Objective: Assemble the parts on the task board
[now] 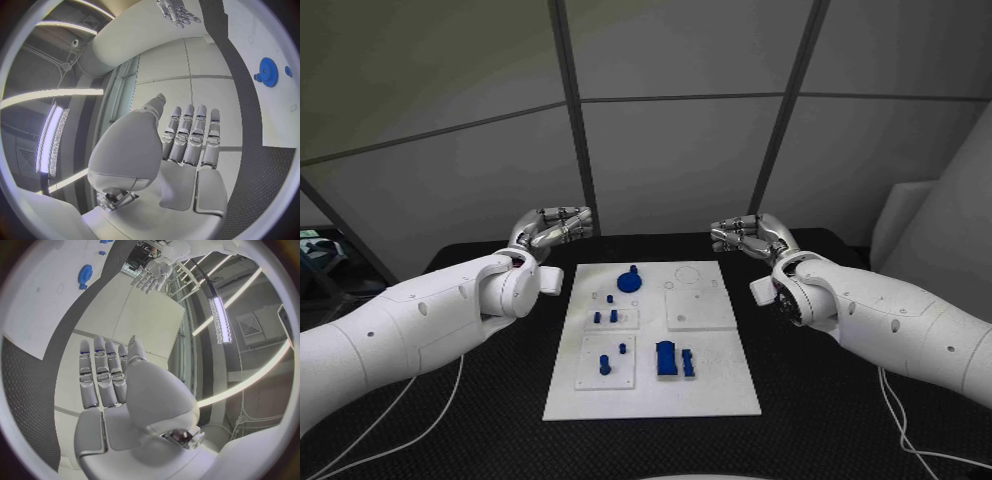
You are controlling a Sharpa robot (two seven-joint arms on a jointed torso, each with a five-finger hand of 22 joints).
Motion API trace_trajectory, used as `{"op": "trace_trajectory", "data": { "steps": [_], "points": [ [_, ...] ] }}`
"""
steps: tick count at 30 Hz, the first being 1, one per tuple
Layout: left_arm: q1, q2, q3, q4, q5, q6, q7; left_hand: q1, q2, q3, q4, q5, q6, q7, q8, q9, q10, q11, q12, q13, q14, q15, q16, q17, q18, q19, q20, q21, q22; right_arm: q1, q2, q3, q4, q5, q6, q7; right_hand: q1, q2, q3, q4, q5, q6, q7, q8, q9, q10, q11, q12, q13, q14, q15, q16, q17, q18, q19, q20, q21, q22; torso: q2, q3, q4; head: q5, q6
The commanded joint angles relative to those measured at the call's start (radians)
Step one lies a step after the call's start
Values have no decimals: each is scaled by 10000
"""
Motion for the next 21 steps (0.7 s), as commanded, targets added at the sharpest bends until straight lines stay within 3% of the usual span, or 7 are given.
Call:
{"op": "trace_trajectory", "data": {
  "steps": [1, 3, 4, 15, 16, 18, 21],
  "points": [
    [-67, 176, 17, -234, 640, -659, 723, 57, 143, -148, -22, -56, -10, -36, -56, -7, -91, 7, -37, -4, 81, -20, -126, -77, -178, 14, 29, 60, -213, 20, 212, 20, -340, 536, 582, 720, -223, -113, -16, -168, -13, -29, 83, -66, -167, 69, 34, -143, -193, -5, 65, -120, -234, 141, 125, 24, -169, -152, -94, 66, 0, 54, 101],
    [-114, 288, 22, -339, 685, -701, 777, 80, 201, -250, -36, -53, 1, -26, -63, -8, -131, -6, -44, -1, 90, -28, -223, -133, -179, 41, 29, 66, -370, 21, 345, 25, -531, 533, 639, 762, -296, -150, -6, -256, 11, -41, 103, -66, -260, 52, 49, -199, -235, -100, 120, -130, -407, 148, 207, 18, -236, -231, -91, 54, 17, 77, 114],
    [-110, 229, 6, -266, 230, -251, 204, -4156, 926, -724, -518, -471, -2814, -379, -697, -651, -3066, -527, -685, -621, -2701, -491, -958, -893, -600, -2018, -859, -564, -1532, 0, 276, 16, -418, 183, 187, 229, -4949, -565, 751, -742, -420, -2939, -518, -688, -673, -3299, -420, -872, -862, -3444, -253, -744, -862, -513, -2630, -728, -581, -636, -57, 33, -4, 50, 89],
    [-151, -123, -25, 1077, 212, -1488, 398, -7392, 926, -1114, -908, -848, -4959, -1265, -697, -651, -5364, -925, -685, -621, -4751, -849, -958, -893, -603, -3540, -1503, -564, -2476, 125, -195, -249, 925, 1220, -934, 573, -8552, -1457, 1302, -1176, -1401, -5102, -899, -688, -1733, -5756, -728, -872, -862, -6020, -1060, -744, -1305, -715, -4664, -1264, -1466, -1662, 331, 34, 315, -1, 723],
    [-159, -189, -31, 1331, 209, -1722, 435, -7667, 926, -1144, -938, -1571, -5142, -1265, -697, -651, -5557, -959, -685, -621, -4931, -879, -958, -893, -602, -3672, -1562, -564, -2554, 149, -284, -299, 1179, 1416, -1146, 638, -8858, -1457, 1344, -1218, -1401, -5289, -937, -688, -1733, -5973, -1433, -872, -862, -6239, -1060, -744, -1336, -793, -4847, -1309, -1466, -1662, 377, 34, 353, -7, 797],
    [-175, -332, -43, 1877, 201, -2225, 514, -8154, 926, -1216, -1638, -1571, -5466, -1265, -697, -651, -5897, -1019, -685, -621, -5246, -1580, -958, -893, -606, -3903, -1661, -564, -2689, 199, -475, -407, 1725, 1837, -1602, 778, -9378, -1457, 1418, -1980, -1401, -5609, -1002, -688, -1733, -6337, -1433, -872, -862, -6612, -1060, -744, -1392, -792, -5155, -1390, -1466, -1662, 445, 34, 409, -15, 910],
    [-207, -608, -67, 2929, 188, -3194, 666, -8962, 926, -1922, -1638, -1571, -6000, -1265, -697, -651, -6457, -1739, -685, -621, -5765, -1580, -958, -893, -604, -4289, -1825, -564, -2915, 299, -851, -618, 2797, 2665, -2497, 1052, -10241, -1457, 1585, -1980, -1401, -6142, -1110, -688, -1733, -6942, -1433, -872, -862, -7234, -1060, -744, -2098, -903, -5666, -1526, -1466, -1662, 506, 35, 460, -23, 1009]
  ]
}}
